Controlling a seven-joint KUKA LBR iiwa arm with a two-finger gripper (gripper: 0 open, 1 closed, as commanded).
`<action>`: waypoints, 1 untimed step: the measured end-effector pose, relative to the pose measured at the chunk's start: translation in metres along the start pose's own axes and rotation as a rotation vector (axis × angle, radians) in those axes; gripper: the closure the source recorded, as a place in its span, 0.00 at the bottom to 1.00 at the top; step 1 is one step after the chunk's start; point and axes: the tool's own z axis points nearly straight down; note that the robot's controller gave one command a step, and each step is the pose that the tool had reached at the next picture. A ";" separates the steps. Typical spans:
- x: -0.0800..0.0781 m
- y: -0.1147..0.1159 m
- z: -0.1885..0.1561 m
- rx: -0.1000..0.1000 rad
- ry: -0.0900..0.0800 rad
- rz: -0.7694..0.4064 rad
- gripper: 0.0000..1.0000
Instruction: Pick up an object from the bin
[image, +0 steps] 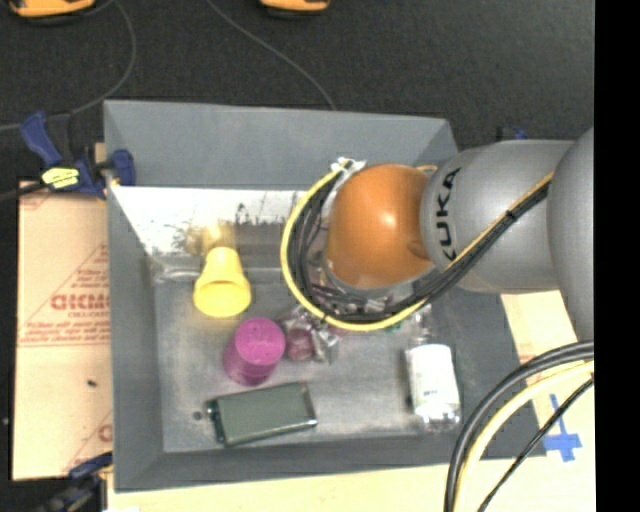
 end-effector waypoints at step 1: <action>0.008 -0.003 -0.041 -0.009 0.013 0.007 1.00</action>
Offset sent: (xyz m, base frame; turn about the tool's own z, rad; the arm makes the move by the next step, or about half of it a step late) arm -0.0078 -0.0138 0.0808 -0.0598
